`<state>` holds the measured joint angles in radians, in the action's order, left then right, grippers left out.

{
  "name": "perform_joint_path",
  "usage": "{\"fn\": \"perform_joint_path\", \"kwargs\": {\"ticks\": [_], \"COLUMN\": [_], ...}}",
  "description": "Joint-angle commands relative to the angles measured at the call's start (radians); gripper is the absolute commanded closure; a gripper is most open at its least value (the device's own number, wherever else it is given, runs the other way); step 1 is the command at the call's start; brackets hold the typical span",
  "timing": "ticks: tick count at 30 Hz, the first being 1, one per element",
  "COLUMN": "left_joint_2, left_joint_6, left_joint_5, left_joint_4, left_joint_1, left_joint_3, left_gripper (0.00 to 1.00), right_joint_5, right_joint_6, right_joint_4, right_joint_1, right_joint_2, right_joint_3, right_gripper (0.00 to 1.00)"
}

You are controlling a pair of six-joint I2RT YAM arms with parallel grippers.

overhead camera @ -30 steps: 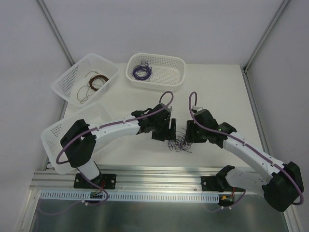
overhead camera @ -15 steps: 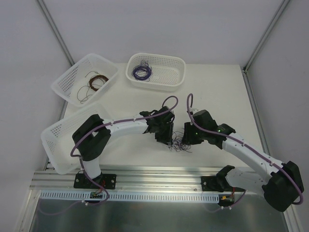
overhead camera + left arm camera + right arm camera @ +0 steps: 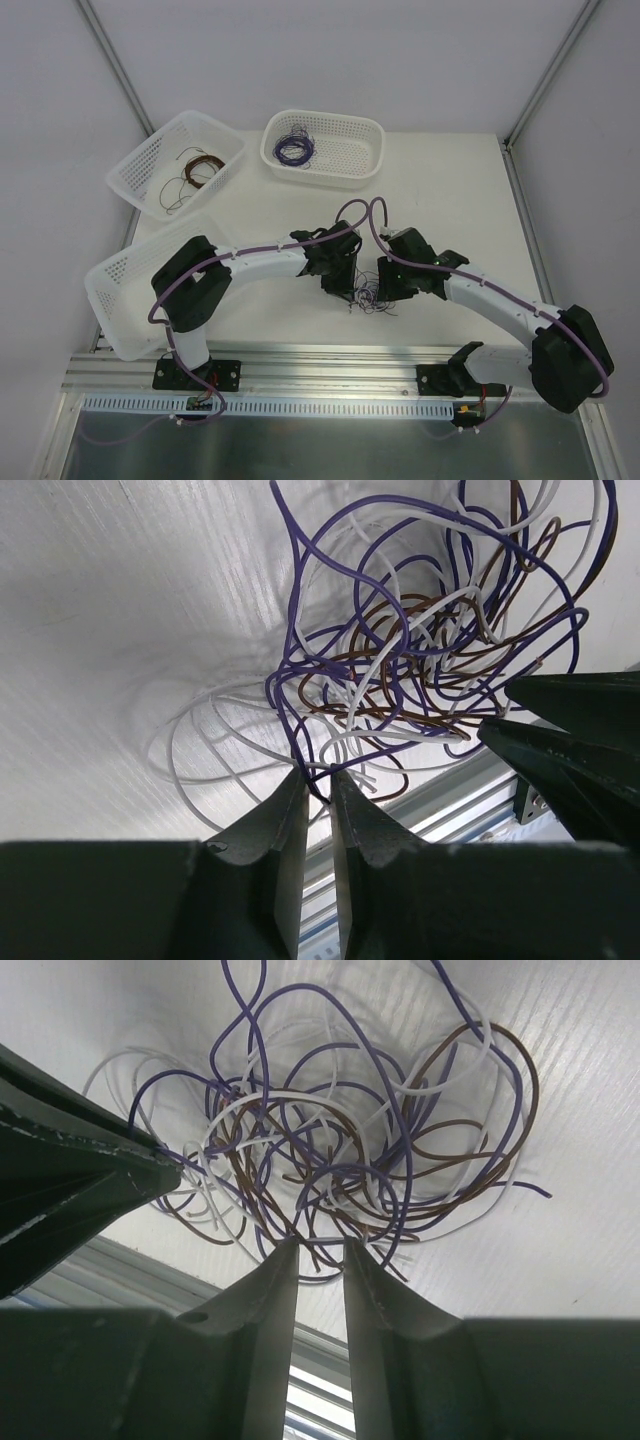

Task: Untangle the cables

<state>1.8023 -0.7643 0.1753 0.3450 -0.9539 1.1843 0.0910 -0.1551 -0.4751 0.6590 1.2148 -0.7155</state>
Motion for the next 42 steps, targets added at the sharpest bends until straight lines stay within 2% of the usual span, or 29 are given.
{"fn": "perform_joint_path", "kwargs": {"ticks": [1,8,11,12,15,25,33,36,42], "left_joint_2": [0.003,-0.001,0.002,0.002,0.003,0.017,-0.012,-0.018,-0.032], "left_joint_6": [-0.001,-0.006,-0.006,-0.01,-0.01,-0.013,-0.012,-0.013,-0.009], "left_joint_5": [0.0,-0.002,-0.002,-0.005,-0.01,-0.01,-0.028,-0.033,-0.04], "left_joint_4": [-0.003,-0.003,-0.003,-0.004,-0.003,-0.003,-0.006,-0.005,-0.003], "left_joint_1": [0.014,0.027,0.035,0.038,0.047,0.089,0.125,0.145,0.182], "left_joint_3": [0.001,-0.012,-0.014,-0.014,-0.02,-0.045,-0.086,-0.101,-0.12], "left_gripper": [0.86,0.87,0.88,0.89,0.9,0.95,0.99,1.0,1.0], "right_joint_5": [-0.027,-0.004,0.009,0.009,0.007,-0.002,0.004,0.039,-0.002], "right_joint_6": [0.017,0.023,0.029,0.032,0.04,0.094,0.092,0.095,0.112], "right_joint_4": [0.035,0.067,0.058,0.044,-0.002,-0.186,-0.198,-0.192,-0.192], "right_joint_1": [0.005,0.004,0.005,0.004,0.004,-0.018,-0.097,-0.117,-0.118], "right_joint_2": [0.005,0.012,0.002,-0.024,-0.081,-0.316,-0.461,-0.48,-0.511], "right_joint_3": [0.007,0.022,0.014,0.01,-0.022,-0.294,-0.429,-0.496,-0.633], "right_gripper": [0.73,0.81,0.92,0.99,0.99,0.99,0.99,0.99,0.99]}}
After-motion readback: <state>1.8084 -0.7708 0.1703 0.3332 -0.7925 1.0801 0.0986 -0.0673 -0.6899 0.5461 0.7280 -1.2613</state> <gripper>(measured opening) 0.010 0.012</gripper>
